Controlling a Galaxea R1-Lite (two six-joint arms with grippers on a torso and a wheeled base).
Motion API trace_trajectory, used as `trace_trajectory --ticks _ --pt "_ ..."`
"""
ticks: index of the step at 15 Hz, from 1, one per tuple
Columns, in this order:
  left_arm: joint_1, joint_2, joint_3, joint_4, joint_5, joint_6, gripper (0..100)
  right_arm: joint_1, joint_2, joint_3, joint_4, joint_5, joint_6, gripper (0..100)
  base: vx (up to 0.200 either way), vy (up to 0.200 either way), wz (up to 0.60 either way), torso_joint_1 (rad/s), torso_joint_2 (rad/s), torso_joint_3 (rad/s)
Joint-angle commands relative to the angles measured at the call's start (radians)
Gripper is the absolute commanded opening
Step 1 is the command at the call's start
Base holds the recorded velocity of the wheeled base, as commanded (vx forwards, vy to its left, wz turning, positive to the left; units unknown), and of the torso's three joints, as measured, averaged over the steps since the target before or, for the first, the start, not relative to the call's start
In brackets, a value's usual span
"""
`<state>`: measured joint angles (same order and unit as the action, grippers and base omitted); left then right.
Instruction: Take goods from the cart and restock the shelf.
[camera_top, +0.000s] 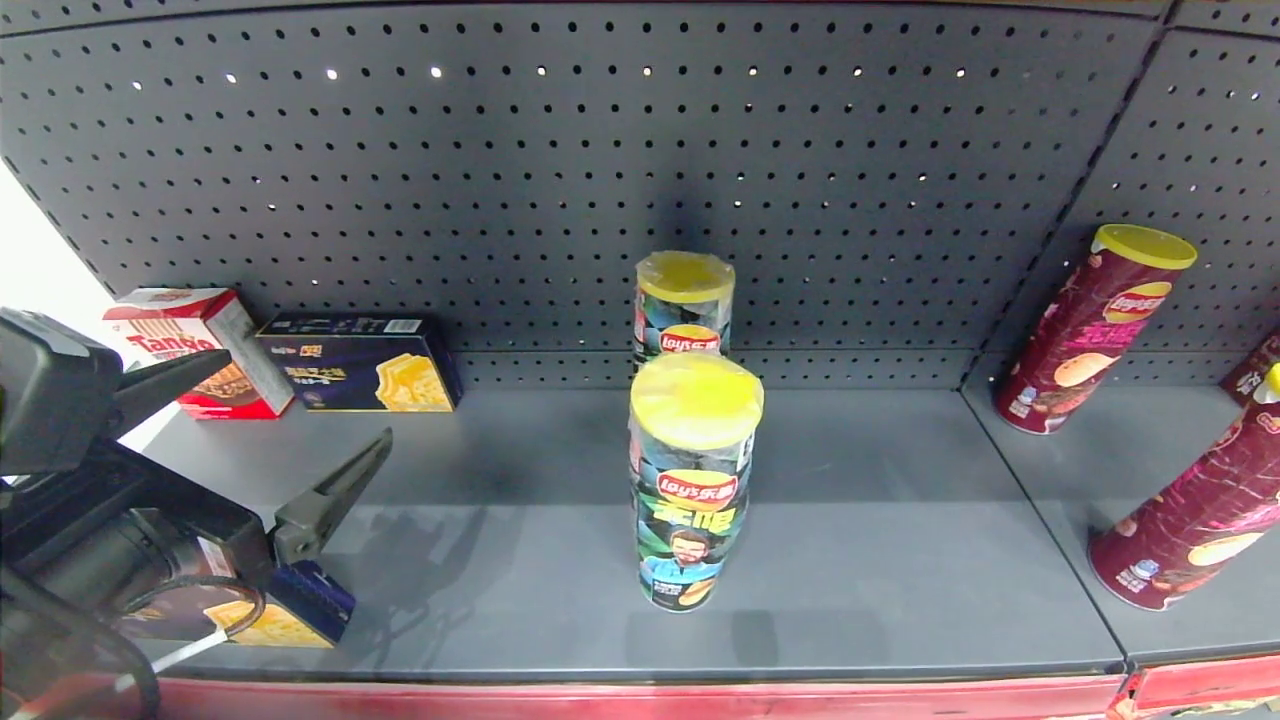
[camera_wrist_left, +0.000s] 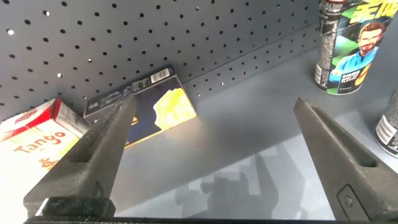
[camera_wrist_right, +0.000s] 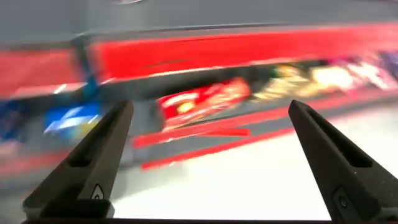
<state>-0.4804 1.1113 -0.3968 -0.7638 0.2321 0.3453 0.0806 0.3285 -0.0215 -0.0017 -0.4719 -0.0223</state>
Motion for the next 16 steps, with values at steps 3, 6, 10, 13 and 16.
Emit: trace_trajectory --ticks 3,6,10,13,16 --pt "0.0 -0.002 0.006 -0.003 0.001 0.0 100 -0.099 -0.284 -0.002 0.003 0.045 -0.001 100 0.0 0.0 0.0 0.0 0.0 0.0" --pt "-0.006 -0.001 0.003 -0.006 -0.002 0.001 100 -0.096 -0.324 0.021 -0.06 0.391 0.033 100 0.0 0.0 0.0 0.0 0.0 0.0" --pt "-0.01 -0.004 0.012 0.0 0.0 0.0 100 -0.096 -0.324 0.021 0.011 0.47 0.007 100 0.0 0.0 0.0 0.0 0.0 0.0" --pt "-0.014 -0.021 0.018 0.0 0.0 0.001 100 -0.096 -0.324 0.021 0.011 0.47 0.007 100 0.0 0.0 0.0 0.0 0.0 0.0" --pt "-0.037 -0.08 0.024 -0.002 -0.022 0.007 100 -0.094 -0.324 0.021 0.011 0.47 0.007 100 0.0 0.0 0.0 0.0 0.0 0.0"
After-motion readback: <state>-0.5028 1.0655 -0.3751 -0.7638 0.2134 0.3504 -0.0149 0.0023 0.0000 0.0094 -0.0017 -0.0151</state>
